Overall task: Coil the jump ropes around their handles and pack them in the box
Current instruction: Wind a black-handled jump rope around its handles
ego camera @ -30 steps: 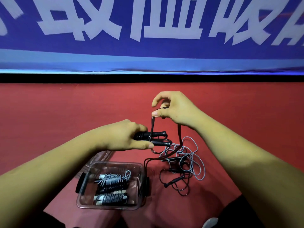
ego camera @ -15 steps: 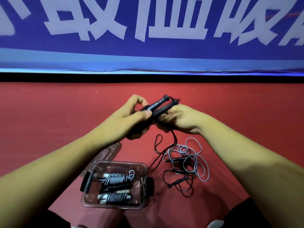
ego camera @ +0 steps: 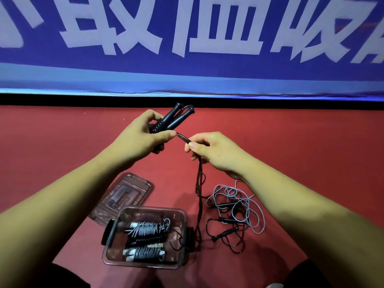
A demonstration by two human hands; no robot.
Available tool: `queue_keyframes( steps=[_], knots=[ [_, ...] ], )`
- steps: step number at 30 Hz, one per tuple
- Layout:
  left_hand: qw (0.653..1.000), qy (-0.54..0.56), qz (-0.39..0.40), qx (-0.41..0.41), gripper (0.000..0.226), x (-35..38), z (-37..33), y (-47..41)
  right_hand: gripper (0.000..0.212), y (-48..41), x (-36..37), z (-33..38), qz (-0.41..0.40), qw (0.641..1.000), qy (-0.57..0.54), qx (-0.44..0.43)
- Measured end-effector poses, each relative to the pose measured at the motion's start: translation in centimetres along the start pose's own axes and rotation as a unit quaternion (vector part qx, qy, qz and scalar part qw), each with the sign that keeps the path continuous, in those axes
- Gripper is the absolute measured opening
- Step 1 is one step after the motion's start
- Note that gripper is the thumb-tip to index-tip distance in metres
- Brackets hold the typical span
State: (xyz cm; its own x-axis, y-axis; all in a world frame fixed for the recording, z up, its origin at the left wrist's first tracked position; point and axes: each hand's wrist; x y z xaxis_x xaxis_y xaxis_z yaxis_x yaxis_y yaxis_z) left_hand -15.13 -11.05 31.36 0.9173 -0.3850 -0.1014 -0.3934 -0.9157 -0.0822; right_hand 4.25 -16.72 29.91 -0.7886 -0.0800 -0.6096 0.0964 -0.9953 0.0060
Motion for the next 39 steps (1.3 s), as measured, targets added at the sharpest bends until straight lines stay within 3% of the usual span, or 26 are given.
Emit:
queue_keyframes(
  steps=[5, 8, 13, 20, 23, 27, 30, 34, 39],
  knots=[
    [0.982, -0.186, -0.019, 0.033, 0.033, -0.4, 0.6, -0.3, 0.028, 0.1, 0.8, 0.6, 0.038, 0.991, -0.113, 0.063],
    [0.955, -0.278, -0.064, 0.083, 0.034, -0.3, 0.6, -0.3, 0.023, -0.1, 1.1, 1.0, 0.011, 0.990, -0.114, 0.088],
    [0.926, -0.340, -0.073, 0.144, 0.034, -0.1, 0.6, -0.5, 0.024, -0.4, 1.2, 1.3, -0.025, 0.993, -0.042, 0.105],
    [0.878, -0.414, -0.104, 0.215, 0.025, 0.1, 0.6, -0.6, 0.032, 0.0, 0.8, 2.0, -0.033, 0.984, -0.116, 0.135],
    [0.874, -0.451, -0.071, 0.166, 0.021, 0.1, 1.5, -1.1, 0.035, 0.2, 0.8, 2.1, -0.036, 0.995, 0.056, 0.078],
    [0.859, -0.498, -0.032, 0.113, 0.016, 0.5, 3.6, -1.6, 0.025, 0.6, 0.9, 2.1, -0.006, 0.972, 0.236, -0.003],
    [0.839, -0.537, 0.076, 0.033, 0.018, 0.6, 4.4, -1.4, 0.012, 0.8, 0.1, 2.2, -0.020, 0.939, 0.342, -0.033],
    [0.816, -0.511, 0.269, -0.015, 0.038, 2.6, 3.8, -0.1, 0.014, 0.6, -1.4, 1.6, -0.015, 0.937, 0.344, -0.058],
    [0.824, -0.475, 0.305, 0.048, 0.036, 3.5, 2.4, 1.1, 0.013, 0.1, -3.0, 0.6, 0.020, 0.964, 0.257, -0.067]
  ],
)
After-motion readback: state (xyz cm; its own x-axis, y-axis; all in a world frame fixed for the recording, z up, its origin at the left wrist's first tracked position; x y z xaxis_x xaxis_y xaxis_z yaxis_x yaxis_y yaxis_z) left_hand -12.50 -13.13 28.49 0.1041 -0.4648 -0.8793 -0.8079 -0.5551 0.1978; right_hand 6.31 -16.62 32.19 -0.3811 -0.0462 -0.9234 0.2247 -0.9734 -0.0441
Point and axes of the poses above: each hand's wrist, its own y-axis away from the middle knuckle, its own x-axis out of the palm, z = x × y, and after that the axes turned 10 degrees about y, right-handed
